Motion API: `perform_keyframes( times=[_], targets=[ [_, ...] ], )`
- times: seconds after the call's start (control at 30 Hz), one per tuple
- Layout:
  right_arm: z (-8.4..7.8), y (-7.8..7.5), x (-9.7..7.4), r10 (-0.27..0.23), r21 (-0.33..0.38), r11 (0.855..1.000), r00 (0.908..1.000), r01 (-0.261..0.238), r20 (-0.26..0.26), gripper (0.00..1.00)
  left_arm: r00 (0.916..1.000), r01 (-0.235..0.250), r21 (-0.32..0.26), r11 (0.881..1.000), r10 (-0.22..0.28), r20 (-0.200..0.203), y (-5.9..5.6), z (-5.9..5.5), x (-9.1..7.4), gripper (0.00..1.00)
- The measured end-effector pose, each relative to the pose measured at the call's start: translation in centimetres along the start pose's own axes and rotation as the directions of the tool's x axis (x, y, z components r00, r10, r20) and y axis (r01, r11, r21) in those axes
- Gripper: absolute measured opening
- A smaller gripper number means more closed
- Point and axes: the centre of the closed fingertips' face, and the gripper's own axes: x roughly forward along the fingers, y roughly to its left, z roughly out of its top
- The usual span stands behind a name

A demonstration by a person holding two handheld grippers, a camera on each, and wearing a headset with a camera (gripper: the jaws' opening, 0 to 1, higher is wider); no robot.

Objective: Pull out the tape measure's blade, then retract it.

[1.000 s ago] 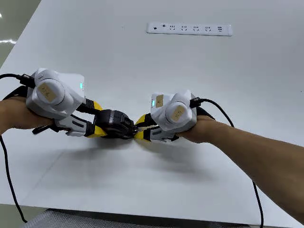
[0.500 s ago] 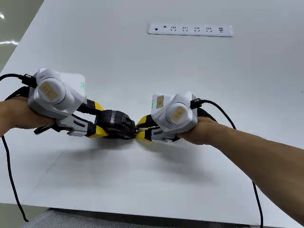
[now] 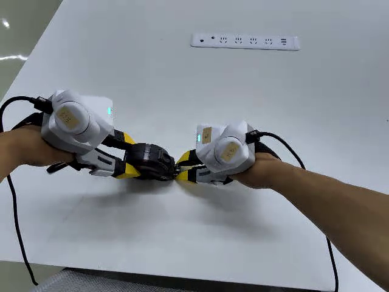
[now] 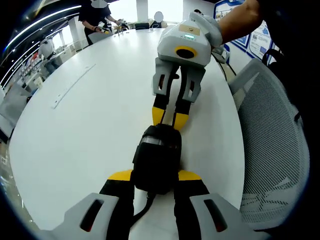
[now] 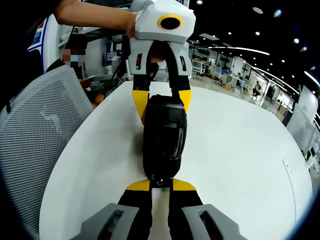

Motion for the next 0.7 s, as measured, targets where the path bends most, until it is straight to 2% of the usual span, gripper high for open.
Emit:
perform_keyframes(
  times=[0.7],
  targets=[
    [-0.77, 0.04, -0.68, -0.003, -0.006, 1.000, 0.9999, 0.003, -0.016, 0.07, 1.0000, 0.007, -0.003, 1.000, -0.007, -0.002, -0.01, 0.03, 0.05, 0.24]
  ],
)
